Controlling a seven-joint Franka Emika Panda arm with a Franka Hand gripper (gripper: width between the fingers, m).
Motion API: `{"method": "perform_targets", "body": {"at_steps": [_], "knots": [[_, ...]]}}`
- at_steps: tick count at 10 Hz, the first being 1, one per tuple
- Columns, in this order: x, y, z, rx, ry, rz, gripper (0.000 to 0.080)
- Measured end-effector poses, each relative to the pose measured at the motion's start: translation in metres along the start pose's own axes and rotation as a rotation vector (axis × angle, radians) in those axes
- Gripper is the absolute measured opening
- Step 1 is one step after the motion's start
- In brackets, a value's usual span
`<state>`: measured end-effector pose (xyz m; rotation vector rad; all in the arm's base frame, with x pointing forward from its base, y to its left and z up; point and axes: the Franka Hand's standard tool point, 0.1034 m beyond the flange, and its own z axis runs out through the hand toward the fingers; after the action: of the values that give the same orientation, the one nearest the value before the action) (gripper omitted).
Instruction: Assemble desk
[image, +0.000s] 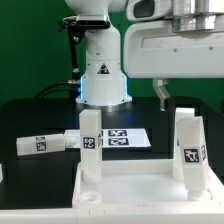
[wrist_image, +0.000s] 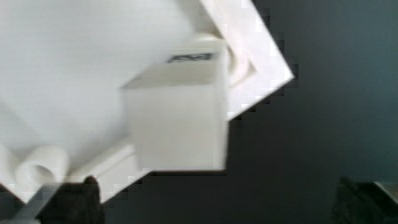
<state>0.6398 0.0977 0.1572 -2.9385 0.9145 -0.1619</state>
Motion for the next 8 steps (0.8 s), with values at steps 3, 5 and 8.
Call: {"method": "perform_targets", "body": {"at_steps": [3, 5, 8], "knots": [[0.007, 0.004, -0.002, 0.012, 0.002, 0.021, 0.0649], [0.005, 0.013, 0.005, 0.086, -0.01, 0.111, 0.0649], [-0.001, 0.012, 0.021, 0.082, -0.01, 0.114, 0.0649]]}}
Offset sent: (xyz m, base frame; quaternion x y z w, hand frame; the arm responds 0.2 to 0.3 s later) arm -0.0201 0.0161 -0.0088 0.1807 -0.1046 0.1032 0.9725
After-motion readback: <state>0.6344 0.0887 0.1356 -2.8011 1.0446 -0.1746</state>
